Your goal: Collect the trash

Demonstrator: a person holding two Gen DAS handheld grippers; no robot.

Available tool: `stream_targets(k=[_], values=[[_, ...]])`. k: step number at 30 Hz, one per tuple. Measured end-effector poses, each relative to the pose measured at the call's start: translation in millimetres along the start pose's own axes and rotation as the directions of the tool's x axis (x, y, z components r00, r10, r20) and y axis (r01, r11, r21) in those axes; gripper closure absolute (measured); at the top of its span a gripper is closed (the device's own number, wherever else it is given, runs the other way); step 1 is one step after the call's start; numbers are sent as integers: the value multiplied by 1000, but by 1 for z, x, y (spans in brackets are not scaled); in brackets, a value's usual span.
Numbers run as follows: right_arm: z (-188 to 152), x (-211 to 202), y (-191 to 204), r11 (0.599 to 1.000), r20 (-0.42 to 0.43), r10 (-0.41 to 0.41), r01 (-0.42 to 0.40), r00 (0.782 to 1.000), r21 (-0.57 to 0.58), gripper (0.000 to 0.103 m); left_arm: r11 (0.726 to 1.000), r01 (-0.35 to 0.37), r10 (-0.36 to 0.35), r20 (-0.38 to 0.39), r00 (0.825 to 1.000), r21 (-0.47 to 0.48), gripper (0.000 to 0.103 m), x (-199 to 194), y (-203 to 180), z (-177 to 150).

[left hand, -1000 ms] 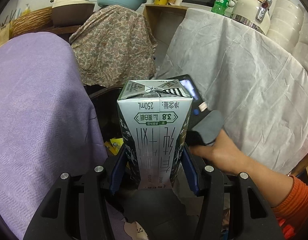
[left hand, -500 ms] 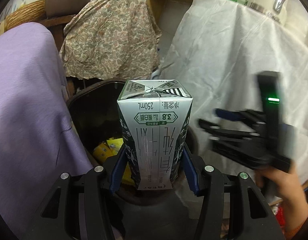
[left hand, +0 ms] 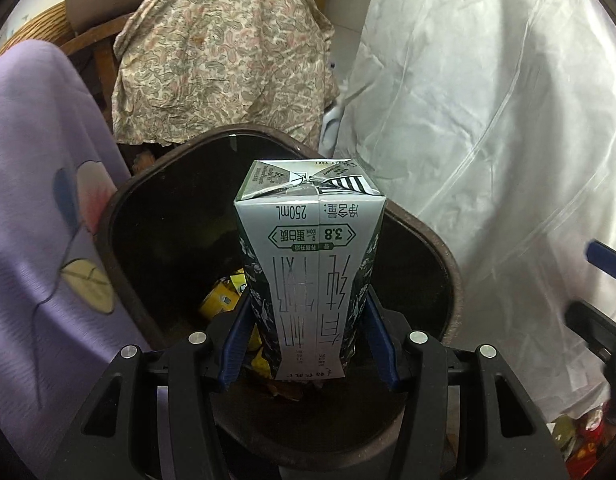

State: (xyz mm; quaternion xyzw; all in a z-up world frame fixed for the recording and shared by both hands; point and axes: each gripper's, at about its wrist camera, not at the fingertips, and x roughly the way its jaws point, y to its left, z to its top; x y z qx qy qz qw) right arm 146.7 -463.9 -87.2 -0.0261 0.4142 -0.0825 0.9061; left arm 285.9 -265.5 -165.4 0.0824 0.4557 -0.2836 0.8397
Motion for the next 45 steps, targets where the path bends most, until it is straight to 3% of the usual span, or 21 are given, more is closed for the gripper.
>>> stream_targets(k=[4,6,21,26,29,35,39,42,45], values=[[-11,-10,-4,998,10,30,-30,1000,58,28,1000,7,-7,-2,1000,-5,30,2,-2,0],[-15,-14,-3,998,18,24,-25,1000,66,28,1000,9,-9,14,1000,-7,25,1,-2,1],[-37,-27,-15,988,17,27,-29,999,154,28,1000,7,-9,83,997,23,16,-35,-11,-9],[-37,-33,-17,986,28,16,-20,999,167,28,999,37,-36,122,992,-4,12,-56,-10,-14],[-36,-40,-19,982,45,-3,-5,999,186,17,999,52,-51,159,986,-3,10,-78,-13,-18],[-29,-67,-26,976,110,-74,49,991,214,15,997,61,-69,271,960,38,6,-136,-20,-27],[-26,-96,-27,965,182,-77,27,980,262,14,999,43,-51,327,944,30,6,-177,-11,-36],[-22,-126,-13,969,270,-73,4,960,246,6,1000,5,-6,416,909,3,6,-215,1,-53],[-18,-151,8,981,351,-62,-8,934,193,6,998,-66,56,483,874,2,6,-246,6,-72]])
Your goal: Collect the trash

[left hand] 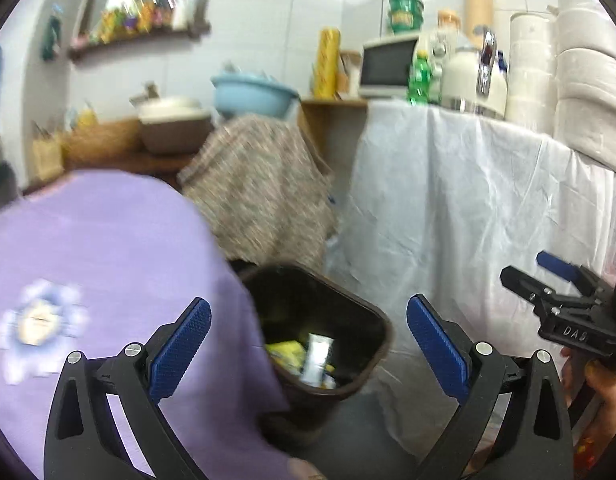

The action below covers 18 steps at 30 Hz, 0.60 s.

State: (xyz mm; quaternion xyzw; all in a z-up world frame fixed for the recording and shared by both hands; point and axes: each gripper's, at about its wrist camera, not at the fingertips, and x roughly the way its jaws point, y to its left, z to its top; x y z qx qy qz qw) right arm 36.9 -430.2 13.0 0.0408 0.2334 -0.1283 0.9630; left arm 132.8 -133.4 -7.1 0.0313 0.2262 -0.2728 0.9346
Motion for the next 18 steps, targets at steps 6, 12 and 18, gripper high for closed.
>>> stream_targets(k=[6,12,18], values=[[10,-38,45,992,88,117,-113,989,-50,6,996,-80,83,70,994,-42,6,-56,23,-3],[4,-68,80,963,86,267,-263,960,-52,6,976,-212,216,161,963,-39,6,-105,30,-14],[-11,-107,119,937,141,323,-296,936,-186,6,972,-232,237,205,950,-49,6,-135,33,-25]])
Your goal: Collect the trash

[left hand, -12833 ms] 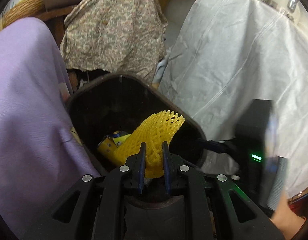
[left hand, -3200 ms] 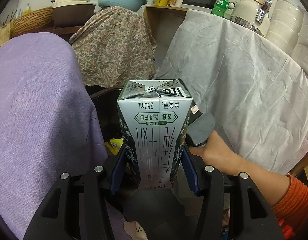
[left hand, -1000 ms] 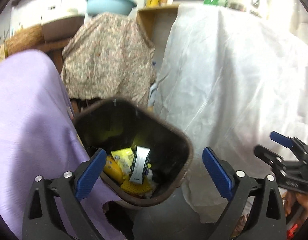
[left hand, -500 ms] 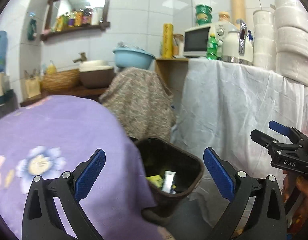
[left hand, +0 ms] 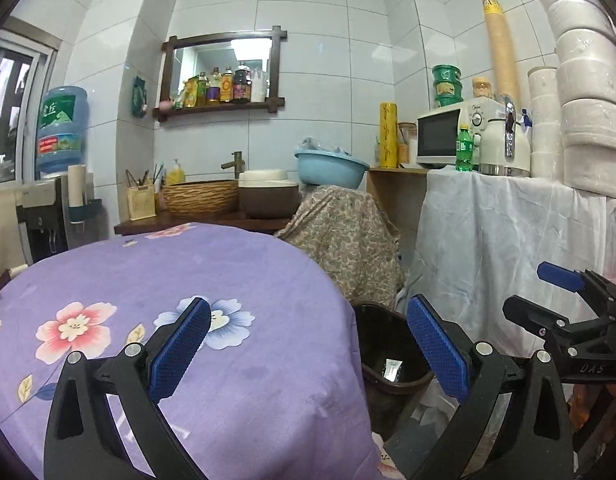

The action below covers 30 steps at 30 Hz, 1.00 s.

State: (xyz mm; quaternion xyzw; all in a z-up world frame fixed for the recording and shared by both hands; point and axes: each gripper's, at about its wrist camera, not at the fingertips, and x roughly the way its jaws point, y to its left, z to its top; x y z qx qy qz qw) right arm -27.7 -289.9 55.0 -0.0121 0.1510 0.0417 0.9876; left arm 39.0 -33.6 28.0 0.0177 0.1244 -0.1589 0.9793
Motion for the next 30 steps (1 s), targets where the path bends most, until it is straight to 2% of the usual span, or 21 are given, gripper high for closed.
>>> stream_targets(k=[3,9,21,30], values=[[2,-6,11,999,13,26,-26,1000,-21,6,999,-33,32,-16,999,-27,6,-9,10,-3],[5,-15,15,999,30,49,-48,998,-17,6,995,-37,37,0,999,-91,6,-18,20,-2],[7,-12,5,1000,23,28,-28,999,-7,6,996,-7,5,-22,1000,-93,6,-17,18,-5],[7,-6,-3,1000,8,19,-19,1000,11,6,999,-12,10,-25,1000,-52,6,-15,8,-4]])
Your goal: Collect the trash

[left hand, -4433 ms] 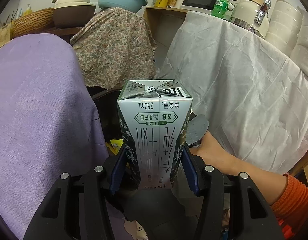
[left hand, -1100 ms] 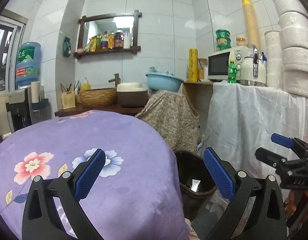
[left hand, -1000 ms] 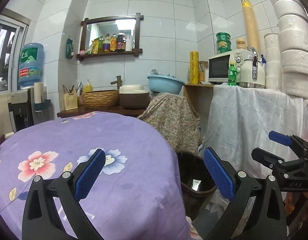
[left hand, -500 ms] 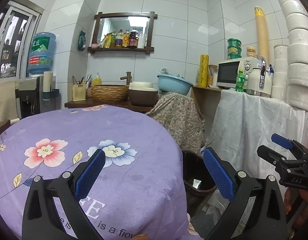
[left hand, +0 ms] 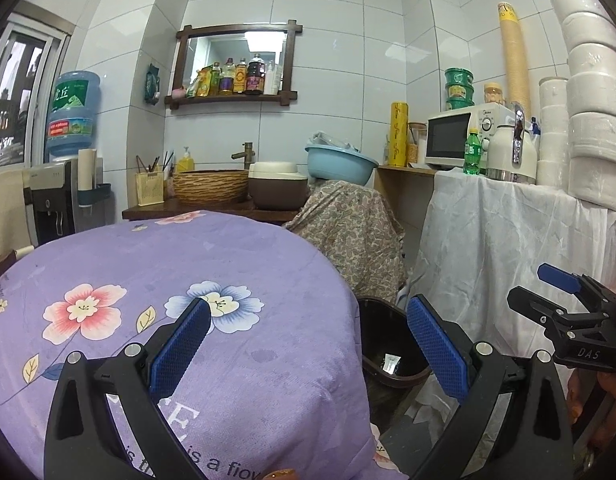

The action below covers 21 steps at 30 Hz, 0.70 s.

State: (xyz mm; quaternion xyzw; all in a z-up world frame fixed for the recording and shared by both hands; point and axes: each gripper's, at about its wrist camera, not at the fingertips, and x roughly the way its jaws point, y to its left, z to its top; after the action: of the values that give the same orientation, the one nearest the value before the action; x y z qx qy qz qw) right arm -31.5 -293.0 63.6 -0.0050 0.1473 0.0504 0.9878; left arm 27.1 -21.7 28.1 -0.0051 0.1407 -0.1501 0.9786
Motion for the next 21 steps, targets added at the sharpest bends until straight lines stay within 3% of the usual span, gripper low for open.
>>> stream_targets(k=[21], values=[[-2,4,-1,1000,-10,-1,1,1000,-3,6,1000,20,-20,1,1000,0,6,1,-7,3]])
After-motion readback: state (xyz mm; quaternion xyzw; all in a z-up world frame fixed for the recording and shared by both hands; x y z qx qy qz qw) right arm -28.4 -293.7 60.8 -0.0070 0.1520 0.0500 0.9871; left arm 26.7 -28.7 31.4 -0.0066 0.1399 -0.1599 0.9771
